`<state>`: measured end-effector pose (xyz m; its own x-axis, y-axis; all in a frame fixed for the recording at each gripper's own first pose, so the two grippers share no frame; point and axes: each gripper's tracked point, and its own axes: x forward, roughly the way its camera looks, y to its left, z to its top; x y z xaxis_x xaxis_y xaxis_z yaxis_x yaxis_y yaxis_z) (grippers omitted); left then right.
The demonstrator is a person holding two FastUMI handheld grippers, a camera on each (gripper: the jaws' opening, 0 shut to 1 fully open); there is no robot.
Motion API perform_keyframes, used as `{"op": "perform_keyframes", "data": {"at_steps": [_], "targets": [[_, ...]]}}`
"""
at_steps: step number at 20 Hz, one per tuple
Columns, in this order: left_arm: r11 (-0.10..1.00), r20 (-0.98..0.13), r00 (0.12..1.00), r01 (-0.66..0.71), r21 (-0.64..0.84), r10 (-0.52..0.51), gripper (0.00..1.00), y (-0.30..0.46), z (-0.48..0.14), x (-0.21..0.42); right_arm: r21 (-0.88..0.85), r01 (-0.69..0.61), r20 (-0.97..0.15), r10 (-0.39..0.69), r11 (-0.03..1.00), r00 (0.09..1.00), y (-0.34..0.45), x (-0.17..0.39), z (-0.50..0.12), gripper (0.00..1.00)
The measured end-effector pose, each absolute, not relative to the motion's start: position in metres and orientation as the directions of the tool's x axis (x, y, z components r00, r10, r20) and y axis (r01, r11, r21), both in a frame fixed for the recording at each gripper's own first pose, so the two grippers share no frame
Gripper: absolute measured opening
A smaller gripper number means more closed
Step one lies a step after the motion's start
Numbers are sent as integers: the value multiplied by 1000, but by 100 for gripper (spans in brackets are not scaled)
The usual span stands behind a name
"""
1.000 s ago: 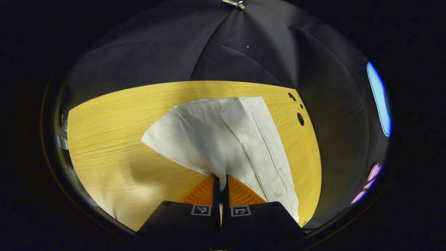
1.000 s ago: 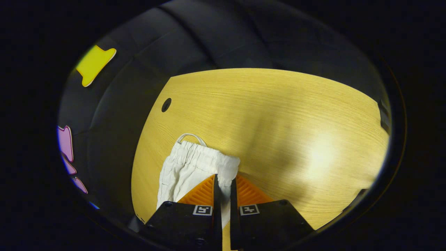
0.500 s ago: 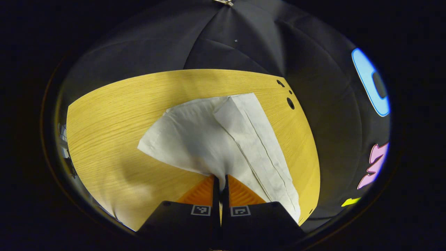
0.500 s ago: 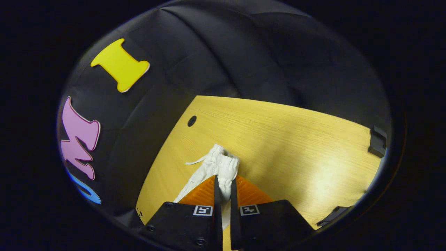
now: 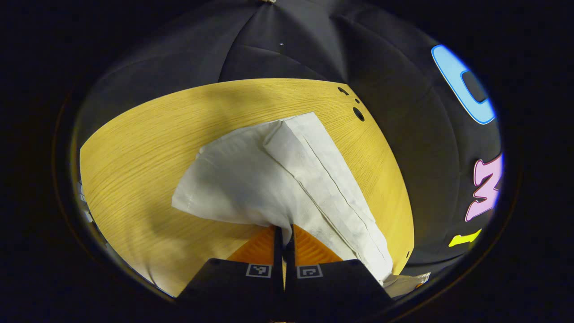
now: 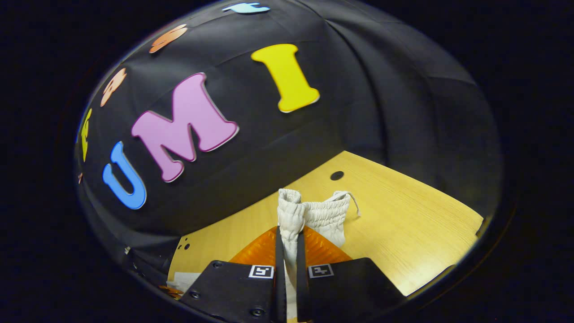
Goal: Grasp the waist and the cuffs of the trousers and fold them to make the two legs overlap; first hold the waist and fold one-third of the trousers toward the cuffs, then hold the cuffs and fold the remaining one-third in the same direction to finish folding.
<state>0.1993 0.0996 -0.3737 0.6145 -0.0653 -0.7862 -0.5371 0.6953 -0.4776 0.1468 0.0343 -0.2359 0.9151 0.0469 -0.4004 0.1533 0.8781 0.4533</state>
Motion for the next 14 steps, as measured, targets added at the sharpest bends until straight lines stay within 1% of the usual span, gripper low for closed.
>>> {"op": "perform_keyframes", "data": {"at_steps": [3,7,11,14], "targets": [[698,-786,612,-528,-484,-82,6,101,-374,199,396,30,-363,126,918,923,87,146,-234,13],[707,-789,608,-520,-479,-88,7,99,-374,198,308,-133,-384,251,942,888,161,139,-257,13],[712,-791,605,-517,-475,-88,6,99,-374,198,183,-315,-470,364,931,804,222,126,-303,13],[712,-792,605,-518,-474,-87,6,99,-374,198,125,-402,-542,402,907,738,239,123,-331,13]]}}
